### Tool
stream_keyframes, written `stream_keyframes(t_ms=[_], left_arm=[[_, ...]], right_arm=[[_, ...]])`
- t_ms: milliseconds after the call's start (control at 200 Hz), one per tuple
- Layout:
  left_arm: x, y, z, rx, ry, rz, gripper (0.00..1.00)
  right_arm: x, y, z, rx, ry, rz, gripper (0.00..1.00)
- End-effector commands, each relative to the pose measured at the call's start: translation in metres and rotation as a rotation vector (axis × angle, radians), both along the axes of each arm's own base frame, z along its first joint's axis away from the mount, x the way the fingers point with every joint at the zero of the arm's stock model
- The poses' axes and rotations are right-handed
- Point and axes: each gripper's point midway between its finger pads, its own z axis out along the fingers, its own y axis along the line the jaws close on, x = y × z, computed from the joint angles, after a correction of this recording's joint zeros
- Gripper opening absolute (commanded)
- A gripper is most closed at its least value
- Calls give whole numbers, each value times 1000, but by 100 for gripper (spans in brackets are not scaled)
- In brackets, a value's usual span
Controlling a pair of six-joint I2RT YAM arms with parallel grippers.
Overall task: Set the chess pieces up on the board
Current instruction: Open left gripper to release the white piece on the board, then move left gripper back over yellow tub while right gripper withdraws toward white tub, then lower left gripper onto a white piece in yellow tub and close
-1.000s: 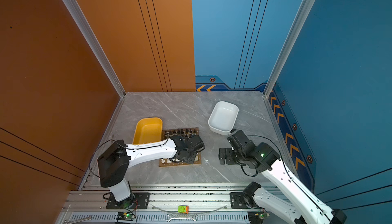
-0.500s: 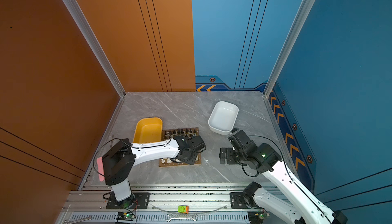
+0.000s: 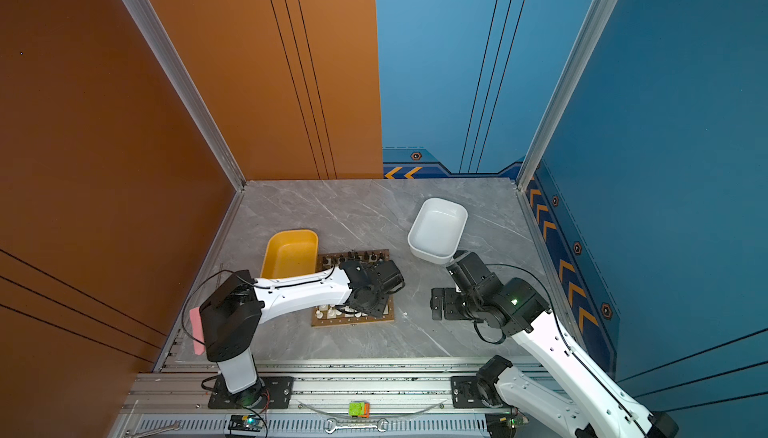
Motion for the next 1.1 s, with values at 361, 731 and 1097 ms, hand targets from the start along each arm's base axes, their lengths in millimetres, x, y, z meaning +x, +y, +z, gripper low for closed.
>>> stream_keyframes(t_ms=[361, 731, 1097], left_arm=[[36, 16, 89, -56, -157, 43, 44], [61, 122, 105, -35, -197, 296, 45], [75, 229, 73, -33, -91, 593, 46]], right_arm=[[21, 17, 14, 12, -17, 61, 100], [72, 62, 17, 35, -14, 147, 100], [135, 114, 7, 51, 33, 207, 100]])
